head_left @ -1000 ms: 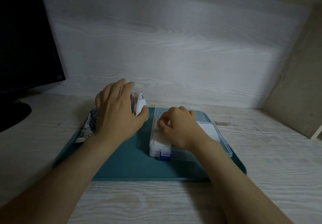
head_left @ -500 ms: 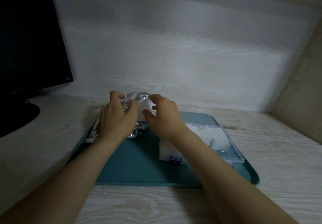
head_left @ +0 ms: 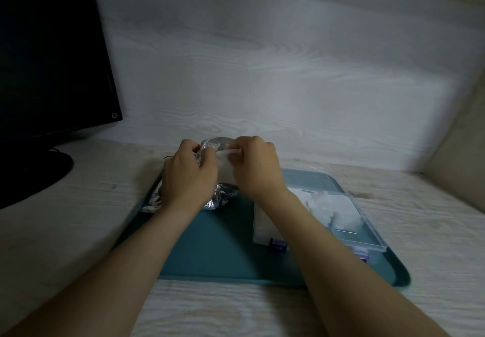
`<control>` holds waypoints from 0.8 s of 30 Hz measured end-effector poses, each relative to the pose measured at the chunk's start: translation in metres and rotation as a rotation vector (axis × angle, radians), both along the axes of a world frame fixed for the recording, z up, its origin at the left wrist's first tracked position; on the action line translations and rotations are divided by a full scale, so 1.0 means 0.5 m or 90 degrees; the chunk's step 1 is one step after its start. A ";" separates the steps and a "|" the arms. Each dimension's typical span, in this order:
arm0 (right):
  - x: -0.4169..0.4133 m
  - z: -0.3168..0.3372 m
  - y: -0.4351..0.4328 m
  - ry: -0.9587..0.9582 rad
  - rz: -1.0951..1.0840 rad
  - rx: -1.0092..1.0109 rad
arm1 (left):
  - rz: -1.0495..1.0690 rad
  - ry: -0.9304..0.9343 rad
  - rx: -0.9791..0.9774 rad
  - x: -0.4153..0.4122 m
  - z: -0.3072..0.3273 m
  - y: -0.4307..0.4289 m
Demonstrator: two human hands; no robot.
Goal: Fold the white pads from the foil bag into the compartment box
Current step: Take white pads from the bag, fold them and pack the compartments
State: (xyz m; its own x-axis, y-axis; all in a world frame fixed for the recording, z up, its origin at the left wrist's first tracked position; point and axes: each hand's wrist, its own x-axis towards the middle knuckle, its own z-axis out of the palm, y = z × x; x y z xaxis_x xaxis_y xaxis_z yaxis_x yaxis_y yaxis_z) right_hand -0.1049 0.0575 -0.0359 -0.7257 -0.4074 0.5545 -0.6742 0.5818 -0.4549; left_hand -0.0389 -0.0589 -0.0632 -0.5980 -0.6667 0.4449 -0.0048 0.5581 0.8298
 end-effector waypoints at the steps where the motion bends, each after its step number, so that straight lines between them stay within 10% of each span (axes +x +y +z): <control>1: -0.002 0.002 0.004 0.003 0.003 -0.017 | -0.001 0.001 0.000 -0.001 0.001 0.000; 11: 0.002 -0.015 0.023 -0.008 0.040 0.032 | -0.018 0.006 -0.027 0.000 -0.002 -0.003; 24: 0.012 0.020 0.074 -0.131 0.003 -0.323 | -0.007 0.045 -0.175 0.005 -0.005 0.002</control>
